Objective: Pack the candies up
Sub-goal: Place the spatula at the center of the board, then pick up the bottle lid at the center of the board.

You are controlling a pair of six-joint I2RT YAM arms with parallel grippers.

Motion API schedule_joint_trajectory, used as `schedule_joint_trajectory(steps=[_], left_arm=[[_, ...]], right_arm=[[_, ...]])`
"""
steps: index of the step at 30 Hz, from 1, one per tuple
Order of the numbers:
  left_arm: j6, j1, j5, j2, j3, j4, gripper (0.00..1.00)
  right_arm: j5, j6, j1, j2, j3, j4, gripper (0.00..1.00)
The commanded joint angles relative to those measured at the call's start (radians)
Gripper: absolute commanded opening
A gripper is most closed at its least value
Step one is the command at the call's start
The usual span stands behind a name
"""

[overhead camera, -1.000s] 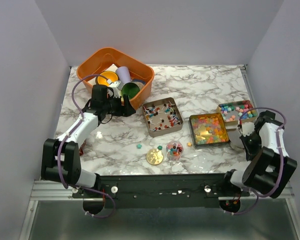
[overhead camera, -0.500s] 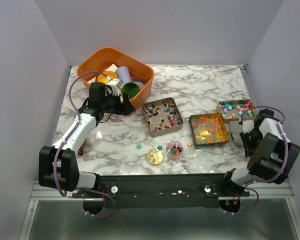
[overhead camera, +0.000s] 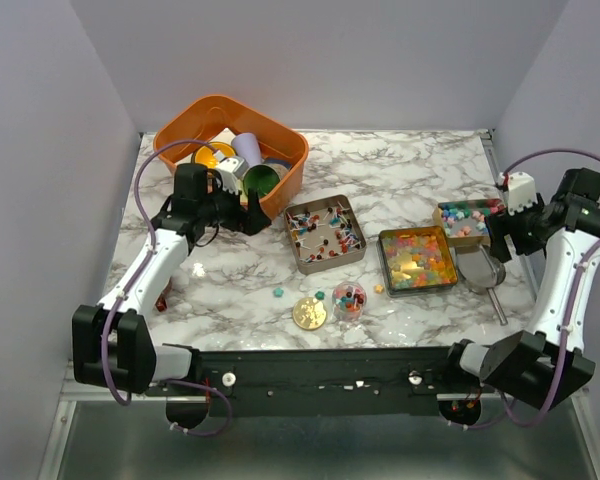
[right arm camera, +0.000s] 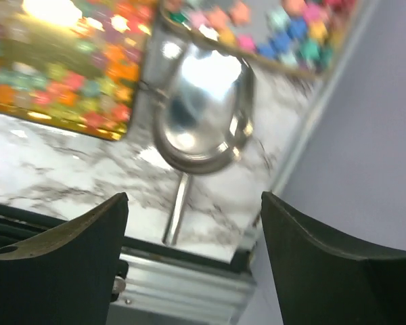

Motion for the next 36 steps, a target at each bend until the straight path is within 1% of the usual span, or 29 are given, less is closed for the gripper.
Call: schedule_joint_trajectory(steps=[1,2,3,5,6,8,9,10,11,12,14,15,17,18,19,20,21,24,25,28,33,36], left_arm=[[0.116,0.000,0.008,-0.031,0.011,-0.139,0.91],[0.130,0.001,-0.012,-0.030,0.015,-0.162,0.91],[0.143,0.001,-0.019,-0.030,0.016,-0.184,0.91],[0.158,0.007,-0.028,-0.040,0.009,-0.216,0.91],[0.160,0.010,-0.031,-0.051,-0.001,-0.216,0.91],[0.154,0.024,-0.037,-0.083,-0.027,-0.206,0.92],[0.144,0.036,-0.045,-0.093,-0.036,-0.200,0.92],[0.131,0.050,-0.046,-0.108,-0.042,-0.192,0.92],[0.096,0.065,-0.048,-0.117,-0.054,-0.187,0.93],[0.062,0.110,-0.052,-0.125,-0.062,-0.186,0.95],[0.010,0.150,-0.068,-0.146,-0.085,-0.178,0.98],[-0.001,0.164,-0.075,-0.154,-0.088,-0.180,0.98],[-0.026,0.219,-0.098,-0.172,-0.102,-0.180,0.98],[-0.047,0.233,-0.104,-0.181,-0.108,-0.175,0.99],[-0.058,0.260,-0.118,-0.201,-0.113,-0.172,0.99],[-0.063,0.274,-0.167,-0.214,-0.117,-0.176,0.99],[-0.064,0.285,-0.186,-0.227,-0.120,-0.178,0.99],[-0.055,0.309,-0.253,-0.270,-0.119,-0.206,0.99],[-0.054,0.313,-0.262,-0.287,-0.117,-0.219,0.99],[-0.049,0.325,-0.270,-0.318,-0.120,-0.241,0.99],[-0.038,0.328,-0.261,-0.375,-0.163,-0.253,0.99],[-0.031,0.329,-0.261,-0.399,-0.189,-0.250,0.99]], right_arm=[[-0.346,-0.115,0.162,-0.032,0.033,-0.140,0.86],[-0.375,-0.133,0.216,-0.048,0.021,-0.136,0.87],[-0.378,-0.138,0.342,-0.065,0.001,-0.095,1.00],[-0.368,-0.126,0.482,-0.124,-0.054,-0.038,1.00],[-0.360,-0.121,0.617,-0.144,-0.069,0.026,1.00],[-0.305,-0.043,0.751,-0.178,-0.121,0.134,1.00],[-0.302,-0.043,0.870,-0.184,-0.137,0.195,1.00],[-0.297,-0.087,0.932,-0.184,-0.149,0.215,1.00],[-0.265,-0.098,0.993,-0.174,-0.163,0.241,1.00],[-0.254,-0.109,1.097,-0.163,-0.192,0.296,1.00],[-0.254,-0.164,1.174,-0.091,-0.205,0.329,1.00],[-0.257,-0.181,1.242,-0.054,-0.203,0.358,1.00],[-0.265,-0.221,1.300,0.013,-0.186,0.381,0.99],[-0.269,-0.236,1.360,0.091,-0.173,0.395,0.99],[-0.272,-0.262,1.385,0.124,-0.144,0.401,0.99],[-0.268,-0.275,1.412,0.162,-0.133,0.409,0.99],[-0.250,-0.290,1.463,0.225,-0.123,0.423,0.99],[-0.208,-0.354,1.532,0.317,-0.111,0.447,0.99],[-0.197,-0.376,1.543,0.380,-0.108,0.452,0.99],[-0.202,-0.367,1.554,0.479,-0.067,0.458,0.98],[-0.164,-0.399,1.555,0.586,-0.013,0.437,0.98],[-0.122,-0.422,1.554,0.624,-0.030,0.449,0.98]])
